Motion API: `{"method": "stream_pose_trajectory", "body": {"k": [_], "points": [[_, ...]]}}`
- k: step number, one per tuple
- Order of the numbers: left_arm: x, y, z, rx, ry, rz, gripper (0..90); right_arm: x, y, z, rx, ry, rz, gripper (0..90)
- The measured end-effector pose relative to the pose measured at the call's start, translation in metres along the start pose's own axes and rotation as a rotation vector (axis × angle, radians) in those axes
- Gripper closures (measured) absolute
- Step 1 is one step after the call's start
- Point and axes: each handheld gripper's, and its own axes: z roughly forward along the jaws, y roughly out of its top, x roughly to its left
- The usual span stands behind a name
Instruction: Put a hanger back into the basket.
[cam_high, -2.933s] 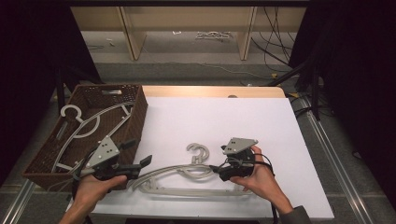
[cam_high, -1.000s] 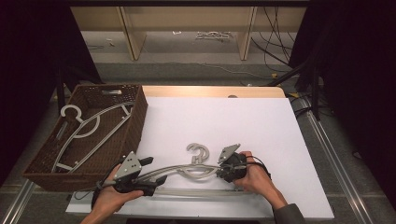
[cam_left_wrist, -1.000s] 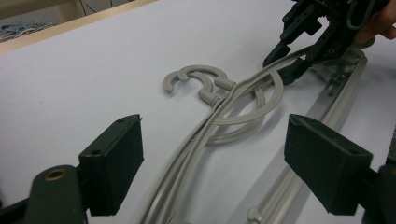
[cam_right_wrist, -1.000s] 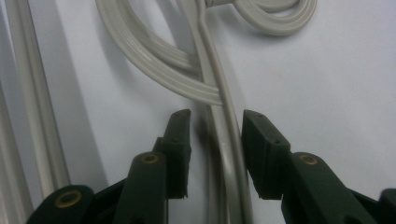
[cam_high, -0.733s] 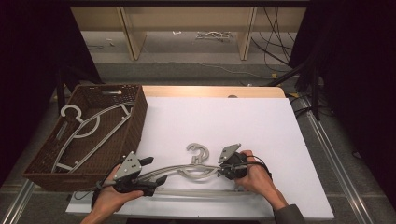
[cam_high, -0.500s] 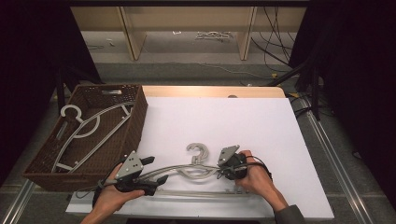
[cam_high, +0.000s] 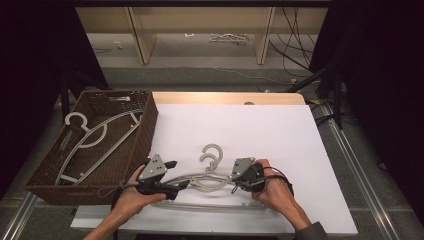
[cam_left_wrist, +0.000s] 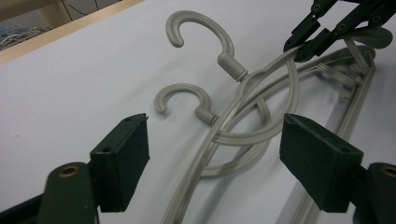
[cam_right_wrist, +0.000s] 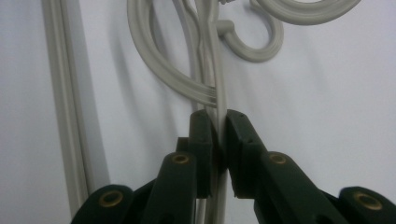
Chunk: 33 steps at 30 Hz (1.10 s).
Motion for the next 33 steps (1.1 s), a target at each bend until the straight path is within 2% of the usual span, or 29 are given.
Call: {"method": "stream_pose_trajectory", "body": {"k": [2,4,6,9,13,15,17,18,19,20,21,22,23,24,27,28,32,33], "points": [[-0.001,0.004,0.004,0.006,-0.019,0.022,25.4,0.001,0.001,-0.003,-0.005,0.000,-0.012,81.7],[-0.003,0.007,0.006,0.010,-0.021,0.027,25.5,0.002,0.002,-0.005,-0.012,0.000,-0.019,81.8],[-0.004,0.012,0.013,0.037,-0.033,0.045,26.1,0.004,0.003,-0.008,-0.020,-0.008,-0.021,81.8],[-0.004,0.015,0.022,0.043,-0.026,0.049,30.6,0.004,0.005,-0.012,-0.023,-0.022,-0.033,81.8],[-0.004,0.017,0.030,0.082,-0.044,0.072,32.3,0.006,0.009,-0.017,-0.024,-0.026,-0.059,81.8],[-0.005,0.019,0.032,0.080,-0.050,0.058,34.0,0.005,0.010,-0.020,-0.021,-0.029,-0.083,81.8],[-0.004,0.022,0.035,0.067,-0.049,0.068,37.0,0.007,0.011,-0.021,-0.034,-0.041,-0.067,81.8],[-0.003,0.025,0.037,0.096,-0.070,0.085,38.4,0.007,0.011,-0.022,-0.033,-0.032,-0.071,81.8],[-0.003,0.027,0.039,0.111,-0.072,0.101,38.5,0.006,0.011,-0.022,-0.029,-0.031,-0.083,81.9],[-0.004,0.028,0.041,0.105,-0.088,0.087,39.3,0.006,0.012,-0.023,-0.029,-0.031,-0.087,81.9],[-0.004,0.029,0.042,0.122,-0.097,0.091,40.6,0.006,0.012,-0.023,-0.029,-0.033,-0.093,81.9],[-0.004,0.030,0.043,0.140,-0.106,0.118,40.8,0.007,0.012,-0.022,-0.031,-0.039,-0.092,81.8],[-0.006,0.031,0.045,0.139,-0.111,0.109,41.4,0.006,0.012,-0.023,-0.030,-0.035,-0.094,81.9],[-0.006,0.033,0.045,0.154,-0.110,0.130,43.4,0.006,0.012,-0.023,-0.031,-0.035,-0.097,81.9],[-0.007,0.035,0.047,0.154,-0.113,0.137,47.8,0.006,0.013,-0.024,-0.033,-0.036,-0.099,81.8],[-0.007,0.037,0.049,0.175,-0.130,0.171,49.4,0.007,0.013,-0.024,-0.034,-0.036,-0.101,81.8],[-0.008,0.038,0.054,0.205,-0.161,0.215,53.2,0.008,0.014,-0.026,-0.040,-0.040,-0.090,81.8],[-0.008,0.038,0.054,0.205,-0.161,0.215,55.5,0.007,0.015,-0.026,-0.046,-0.045,-0.103,81.8]]}}
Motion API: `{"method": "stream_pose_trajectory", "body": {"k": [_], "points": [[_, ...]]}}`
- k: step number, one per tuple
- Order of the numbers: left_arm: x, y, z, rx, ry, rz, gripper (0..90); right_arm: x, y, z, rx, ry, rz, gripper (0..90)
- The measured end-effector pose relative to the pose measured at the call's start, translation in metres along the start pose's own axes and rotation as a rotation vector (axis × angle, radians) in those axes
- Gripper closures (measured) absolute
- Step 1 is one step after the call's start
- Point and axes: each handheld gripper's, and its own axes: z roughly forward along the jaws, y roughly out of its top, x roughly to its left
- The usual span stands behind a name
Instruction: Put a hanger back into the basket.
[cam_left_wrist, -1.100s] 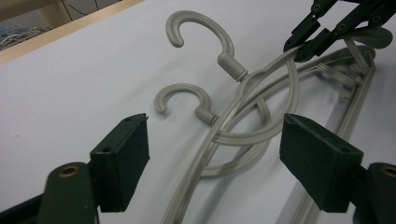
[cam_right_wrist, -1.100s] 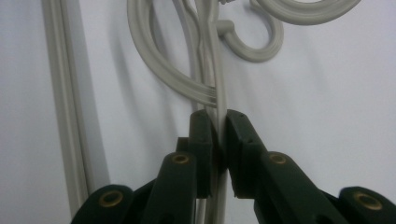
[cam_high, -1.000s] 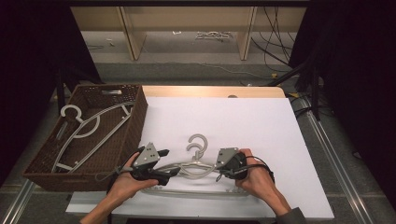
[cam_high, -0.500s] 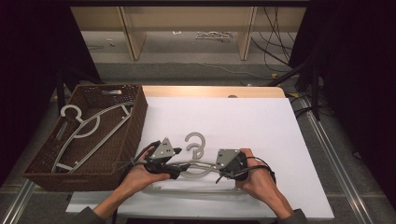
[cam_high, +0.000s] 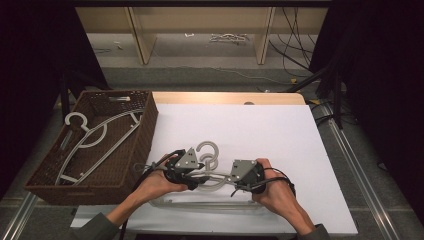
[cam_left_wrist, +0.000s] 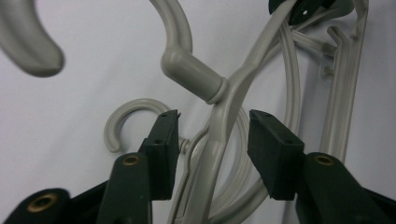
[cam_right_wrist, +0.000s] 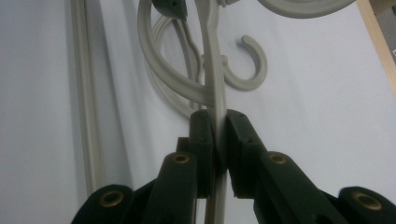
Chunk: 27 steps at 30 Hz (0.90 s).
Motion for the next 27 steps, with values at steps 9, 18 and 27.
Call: {"method": "stream_pose_trajectory", "body": {"k": [9,18,27], "points": [[-0.002,0.009,-0.004,0.063,-0.008,0.151,77.8,0.000,0.000,-0.002,-0.005,0.010,-0.002,81.2],[-0.007,0.019,-0.020,0.052,-0.015,0.141,81.0,-0.007,-0.002,-0.010,-0.091,-0.037,0.147,58.0],[0.013,0.024,-0.040,0.013,0.054,0.089,80.9,-0.021,-0.002,-0.035,-0.289,-0.130,0.344,35.2]]}}
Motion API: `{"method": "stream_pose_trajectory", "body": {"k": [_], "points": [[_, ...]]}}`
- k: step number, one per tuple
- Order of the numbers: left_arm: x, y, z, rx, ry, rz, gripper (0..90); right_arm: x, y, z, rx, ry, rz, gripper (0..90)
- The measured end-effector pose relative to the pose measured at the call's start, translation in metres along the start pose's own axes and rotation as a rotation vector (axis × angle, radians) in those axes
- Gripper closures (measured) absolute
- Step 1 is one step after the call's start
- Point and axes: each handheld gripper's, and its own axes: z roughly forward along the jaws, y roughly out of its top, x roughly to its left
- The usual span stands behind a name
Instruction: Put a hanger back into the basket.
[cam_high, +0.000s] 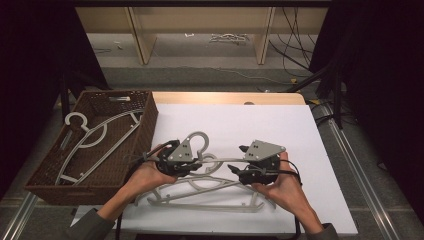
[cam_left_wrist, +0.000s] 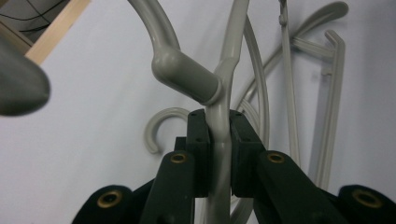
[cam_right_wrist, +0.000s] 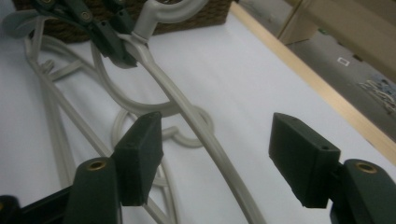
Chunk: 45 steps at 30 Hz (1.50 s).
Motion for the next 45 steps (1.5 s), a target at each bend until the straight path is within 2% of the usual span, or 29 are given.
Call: {"method": "stream_pose_trajectory", "body": {"k": [2,7,9,10,15,16,21,22,24,28,35,38,43,45], "points": [[0.002,0.000,-0.001,0.000,0.007,-0.003,80.9,-0.002,0.001,-0.002,-0.009,-0.009,0.015,34.9],[0.011,0.003,-0.003,-0.007,0.028,-0.044,80.8,-0.001,0.000,-0.005,-0.017,-0.019,0.030,32.4],[0.013,0.004,-0.003,-0.004,0.033,-0.043,80.8,0.000,0.000,-0.006,-0.010,-0.017,0.041,32.4],[0.015,0.007,-0.005,-0.014,0.038,-0.059,80.8,0.002,-0.003,-0.007,-0.005,-0.014,0.034,32.4],[0.020,0.014,-0.013,-0.027,0.062,-0.064,80.7,0.004,-0.009,-0.010,0.002,-0.014,0.035,32.4],[0.022,0.018,-0.018,-0.044,0.065,-0.086,80.7,0.004,-0.013,-0.010,0.002,-0.010,0.043,32.4],[0.026,0.029,-0.029,-0.060,0.082,-0.088,80.5,0.007,-0.021,-0.008,-0.004,0.012,0.078,32.3],[0.027,0.036,-0.035,-0.073,0.093,-0.094,80.6,0.008,-0.022,-0.007,-0.001,0.020,0.079,32.3],[0.028,0.041,-0.037,-0.086,0.075,-0.120,80.4,0.010,-0.024,-0.005,-0.003,0.025,0.079,32.3],[0.029,0.051,-0.042,-0.076,0.079,-0.104,80.5,0.014,-0.028,0.001,0.031,0.040,0.073,32.3],[0.034,0.058,-0.050,-0.062,0.090,-0.094,80.3,0.015,-0.033,0.005,0.044,0.047,0.077,31.3],[0.040,0.058,-0.056,-0.061,0.107,-0.103,80.3,0.015,-0.036,0.008,0.061,0.049,0.092,27.5],[0.056,0.054,-0.074,-0.060,0.164,-0.127,80.3,0.015,-0.039,0.010,0.076,0.057,0.099,27.4],[0.060,0.053,-0.078,-0.065,0.169,-0.126,80.2,0.016,-0.039,0.011,0.073,0.057,0.101,27.4]]}}
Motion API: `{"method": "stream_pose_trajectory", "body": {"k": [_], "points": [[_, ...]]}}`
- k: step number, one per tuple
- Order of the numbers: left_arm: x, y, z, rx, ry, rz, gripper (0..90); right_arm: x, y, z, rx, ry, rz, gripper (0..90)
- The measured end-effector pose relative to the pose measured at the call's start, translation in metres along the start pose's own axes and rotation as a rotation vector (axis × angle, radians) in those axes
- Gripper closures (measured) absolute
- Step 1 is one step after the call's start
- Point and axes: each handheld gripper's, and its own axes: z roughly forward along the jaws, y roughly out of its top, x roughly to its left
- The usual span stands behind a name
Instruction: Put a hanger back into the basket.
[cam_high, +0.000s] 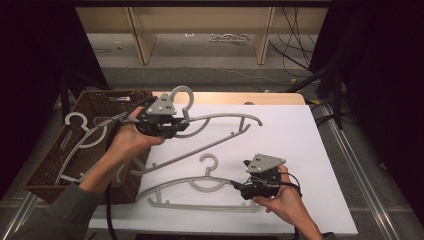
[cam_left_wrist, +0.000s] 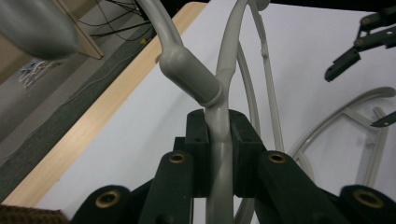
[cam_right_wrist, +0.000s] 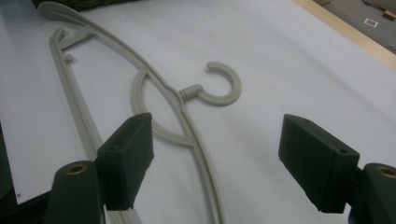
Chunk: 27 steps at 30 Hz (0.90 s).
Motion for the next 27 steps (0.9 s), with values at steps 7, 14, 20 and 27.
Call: {"method": "stream_pose_trajectory", "body": {"k": [7,14,20,27], "points": [[0.033,-0.014,-0.027,-0.017,0.063,-0.089,80.2,-0.001,-0.002,0.000,0.013,-0.001,0.004,27.4],[0.063,-0.034,-0.048,0.006,0.135,-0.138,80.2,-0.002,-0.003,0.002,0.015,0.001,-0.002,27.4],[0.095,-0.066,-0.076,0.029,0.245,-0.192,80.2,-0.002,-0.004,0.003,0.027,0.005,0.006,27.4],[0.116,-0.094,-0.086,0.020,0.313,-0.245,80.3,-0.001,-0.005,0.007,0.026,0.006,0.004,27.4]]}}
